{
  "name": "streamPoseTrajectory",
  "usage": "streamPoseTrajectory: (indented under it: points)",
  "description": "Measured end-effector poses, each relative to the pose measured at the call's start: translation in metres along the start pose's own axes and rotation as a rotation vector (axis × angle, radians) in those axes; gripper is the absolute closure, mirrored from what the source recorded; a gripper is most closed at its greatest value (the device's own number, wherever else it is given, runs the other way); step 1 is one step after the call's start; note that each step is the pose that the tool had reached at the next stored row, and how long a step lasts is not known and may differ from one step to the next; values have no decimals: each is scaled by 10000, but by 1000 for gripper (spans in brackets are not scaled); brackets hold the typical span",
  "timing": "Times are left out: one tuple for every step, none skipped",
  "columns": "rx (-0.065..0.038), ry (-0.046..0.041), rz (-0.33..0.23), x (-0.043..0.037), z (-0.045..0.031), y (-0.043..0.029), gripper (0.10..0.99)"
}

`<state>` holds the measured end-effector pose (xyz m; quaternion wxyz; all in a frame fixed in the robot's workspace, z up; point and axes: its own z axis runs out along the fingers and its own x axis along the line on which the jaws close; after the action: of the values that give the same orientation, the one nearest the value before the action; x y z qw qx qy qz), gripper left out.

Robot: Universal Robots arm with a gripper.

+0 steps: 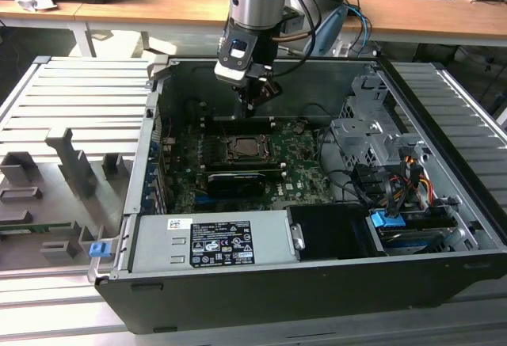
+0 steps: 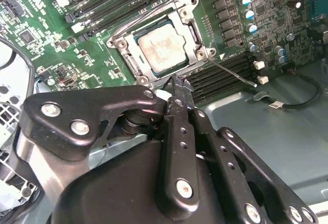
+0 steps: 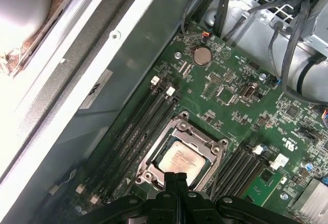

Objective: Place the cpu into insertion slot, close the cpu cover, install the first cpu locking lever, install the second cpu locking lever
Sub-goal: 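Install the first cpu locking lever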

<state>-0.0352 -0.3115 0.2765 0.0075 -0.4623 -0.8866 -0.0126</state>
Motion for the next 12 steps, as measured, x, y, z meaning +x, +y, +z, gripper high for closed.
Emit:
streamPoseTrajectory:
  points:
    - [1,1,-44,0,0,0,980]
    - [2,2,-97,0,0,0,980]
    - [3,2,-150,0,0,0,980]
    - [6,4,-260,0,0,0,980]
    - [10,7,-421,0,0,0,980]
    - [15,9,-612,0,0,0,980]
    - [21,13,-872,0,0,0,980]
    - [26,16,-1061,0,0,0,980]
    - [30,19,-1218,0,0,0,980]
    - [33,20,-1330,0,0,0,980]
    - [37,23,-1474,0,0,0,980]
    - [39,24,-1584,0,0,0,980]
